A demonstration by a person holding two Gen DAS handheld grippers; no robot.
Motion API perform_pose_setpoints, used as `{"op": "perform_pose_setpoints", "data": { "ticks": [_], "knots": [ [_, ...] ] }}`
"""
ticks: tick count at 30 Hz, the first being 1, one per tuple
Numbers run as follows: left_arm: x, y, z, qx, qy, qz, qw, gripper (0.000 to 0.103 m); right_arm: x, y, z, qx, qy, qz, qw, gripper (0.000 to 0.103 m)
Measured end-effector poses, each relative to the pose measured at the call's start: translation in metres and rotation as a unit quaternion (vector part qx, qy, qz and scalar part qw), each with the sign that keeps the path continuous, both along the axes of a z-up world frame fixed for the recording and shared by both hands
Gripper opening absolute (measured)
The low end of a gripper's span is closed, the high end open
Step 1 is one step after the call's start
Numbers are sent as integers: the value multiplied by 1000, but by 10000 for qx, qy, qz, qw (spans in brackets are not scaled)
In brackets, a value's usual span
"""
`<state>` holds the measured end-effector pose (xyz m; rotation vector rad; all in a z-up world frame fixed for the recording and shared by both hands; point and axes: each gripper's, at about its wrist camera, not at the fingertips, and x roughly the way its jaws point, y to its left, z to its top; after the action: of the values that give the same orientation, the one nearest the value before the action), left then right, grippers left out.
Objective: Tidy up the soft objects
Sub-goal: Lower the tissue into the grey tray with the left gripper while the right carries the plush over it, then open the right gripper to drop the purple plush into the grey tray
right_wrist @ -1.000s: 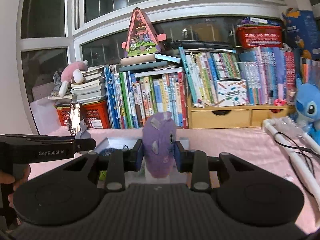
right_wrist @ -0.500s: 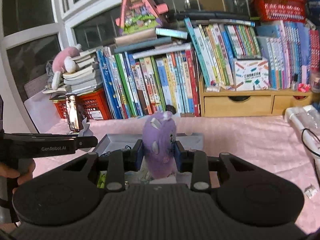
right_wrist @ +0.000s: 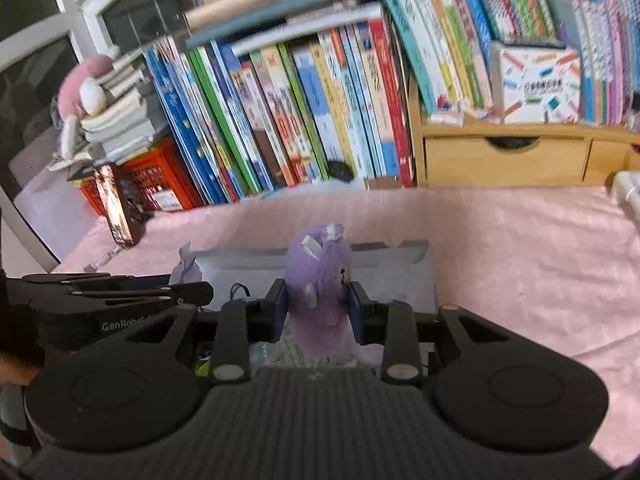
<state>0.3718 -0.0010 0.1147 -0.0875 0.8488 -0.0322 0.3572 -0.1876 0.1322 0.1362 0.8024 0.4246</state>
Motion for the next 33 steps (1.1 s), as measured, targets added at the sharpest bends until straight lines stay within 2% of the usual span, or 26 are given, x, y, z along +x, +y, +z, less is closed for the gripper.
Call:
{"op": "perform_pose_setpoints", "data": {
  "ticks": [8,23,29,30,31,33],
  "knots": [
    [17,-1,-20,-38,369,-13,9993,34,22,11,-22,-175,417,-15,9990,37],
    [23,-7,-25,-112,462,-174,9987,36,31,18,-36,-302,654,36,9974,37],
    [20,-4,-20,-177,397,-139,9990,58,27,15,-33,-278,622,70,9977,41],
    [18,-4,-18,-158,358,-128,9992,62,26,14,-31,-257,605,69,9978,45],
    [16,-3,-16,-127,310,-117,9994,67,24,13,-29,-243,576,66,9980,53],
    [12,-3,-11,-80,224,-111,9997,74,21,11,-24,-241,496,78,9984,57]
  ]
}}
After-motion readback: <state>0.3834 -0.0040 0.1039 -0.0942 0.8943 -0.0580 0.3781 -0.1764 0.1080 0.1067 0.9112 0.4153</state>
